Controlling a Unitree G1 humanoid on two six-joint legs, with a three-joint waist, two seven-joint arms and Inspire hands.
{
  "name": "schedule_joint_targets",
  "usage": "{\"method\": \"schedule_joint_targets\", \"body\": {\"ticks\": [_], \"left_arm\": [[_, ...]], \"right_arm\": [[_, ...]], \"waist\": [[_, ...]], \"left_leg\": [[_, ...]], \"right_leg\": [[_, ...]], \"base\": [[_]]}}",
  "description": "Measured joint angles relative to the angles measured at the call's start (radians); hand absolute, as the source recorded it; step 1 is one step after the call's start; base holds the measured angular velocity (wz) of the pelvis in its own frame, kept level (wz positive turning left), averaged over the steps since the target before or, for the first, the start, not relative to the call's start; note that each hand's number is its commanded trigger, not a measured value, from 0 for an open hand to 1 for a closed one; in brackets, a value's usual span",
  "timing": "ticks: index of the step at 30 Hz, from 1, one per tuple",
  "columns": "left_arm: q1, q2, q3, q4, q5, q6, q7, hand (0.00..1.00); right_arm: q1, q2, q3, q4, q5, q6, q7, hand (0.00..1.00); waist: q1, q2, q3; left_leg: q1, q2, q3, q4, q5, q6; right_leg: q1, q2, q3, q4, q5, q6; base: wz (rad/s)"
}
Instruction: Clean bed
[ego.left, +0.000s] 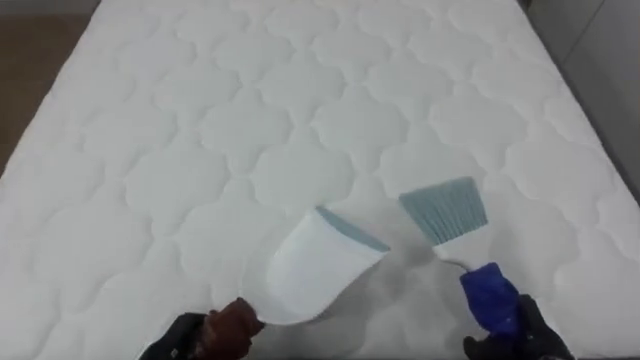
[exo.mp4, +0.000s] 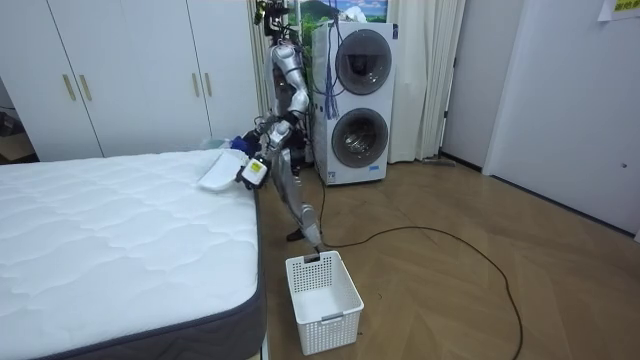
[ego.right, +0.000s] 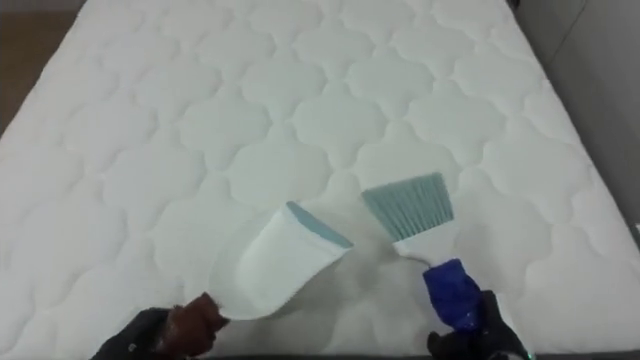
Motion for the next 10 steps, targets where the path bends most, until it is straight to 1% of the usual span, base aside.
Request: {"method": "schedule_joint_targets", "body": {"ticks": [1, 2, 3, 4, 5, 6, 7, 8, 9, 10], "left_arm": [[0.013, -0.009, 0.023, 0.038, -0.001, -0.002, 0.02, 0.0], [0.018, -0.008, 0.053, 0.075, 0.0, -0.006, 0.032, 0.0], [0.008, -0.011, 0.106, 0.172, 0.0, -0.005, 0.049, 0.0], [-0.003, -0.02, 0.119, 0.241, 0.002, -0.002, 0.055, 0.0], [-0.006, -0.023, 0.122, 0.258, 0.002, -0.003, 0.056, 0.0], [-0.018, -0.026, 0.121, 0.281, -0.002, -0.009, 0.057, 0.0], [-0.022, -0.03, 0.122, 0.282, -0.003, -0.013, 0.061, 0.0], [-0.022, -0.031, 0.122, 0.283, -0.002, -0.014, 0.065, 0.0], [-0.024, -0.037, 0.124, 0.284, -0.002, -0.013, 0.072, 0.0], [-0.026, -0.045, 0.124, 0.307, -0.001, -0.013, 0.073, 0.0]], "right_arm": [[-0.003, 0.014, 0.012, 0.032, -0.001, 0.003, 0.014, 0.0], [-0.017, 0.024, 0.029, 0.045, 0.0, 0.003, 0.019, 0.0], [-0.035, 0.035, 0.064, 0.053, -0.002, 0.0, 0.02, 0.0], [-0.017, 0.032, 0.065, 0.069, -0.005, 0.0, 0.02, 0.0], [-0.012, 0.032, 0.062, 0.091, -0.006, 0.009, 0.02, 0.0], [-0.002, 0.034, 0.054, 0.134, -0.005, 0.032, 0.024, 0.0], [0.005, 0.039, 0.051, 0.165, -0.006, 0.052, 0.035, 0.0], [0.009, 0.044, 0.05, 0.178, -0.008, 0.055, 0.043, 0.0], [0.011, 0.049, 0.048, 0.19, -0.017, 0.054, 0.07, 0.0], [0.008, 0.055, 0.037, 0.21, -0.031, 0.043, 0.089, 0.0]], "waist": [[0.05, 0.016, 0.0064], [0.058, 0.018, 0.0073], [0.045, 0.006, 0.0098], [0.008, 0.015, 0.0067], [-0.004, 0.013, 0.0072], [-0.01, 0.006, 0.0118], [-0.008, -0.004, 0.0181], [-0.002, -0.012, 0.0154], [0.012, -0.022, 0.0102], [0.024, -0.025, 0.0083]], "left_leg": [[0.037, 0.026, -0.056, -0.028, 0.001, 0.004], [0.044, 0.04, -0.072, -0.032, -0.001, 0.004], [0.035, 0.053, -0.055, -0.017, -0.013, -0.008], [0.033, 0.057, -0.048, -0.013, -0.025, -0.023], [0.036, 0.056, -0.053, -0.018, -0.025, -0.022], [0.036, 0.048, -0.06, -0.041, -0.023, -0.023], [0.026, 0.038, -0.058, -0.073, -0.018, -0.002], [0.027, 0.033, -0.056, -0.072, -0.013, 0.002], [0.031, 0.026, -0.047, -0.069, -0.008, 0.008], [0.037, 0.019, -0.045, -0.068, -0.005, 0.012]], "right_leg": [[-0.067, 0.046, -0.041, 0.044, -0.018, -0.018], [-0.096, 0.085, -0.046, 0.01, -0.005, -0.053], [-0.129, 0.127, -0.102, -0.068, 0.139, -0.104], [-0.095, 0.12, -0.176, -0.091, 0.156, -0.104], [-0.083, 0.117, -0.18, -0.098, 0.154, -0.106], [-0.067, 0.116, -0.155, -0.106, 0.154, -0.105], [-0.06, 0.116, -0.123, -0.105, 0.151, -0.096], [-0.06, 0.114, -0.115, -0.105, 0.149, -0.09], [-0.058, 0.115, -0.118, -0.112, 0.152, -0.08], [-0.041, 0.114, -0.121, -0.14, 0.158, -0.07]], "base": [[-1.14], [-1.29], [-0.42], [0.05], [0.54], [0.44], [0.34], [0.09], [-0.17], [-0.18]]}}
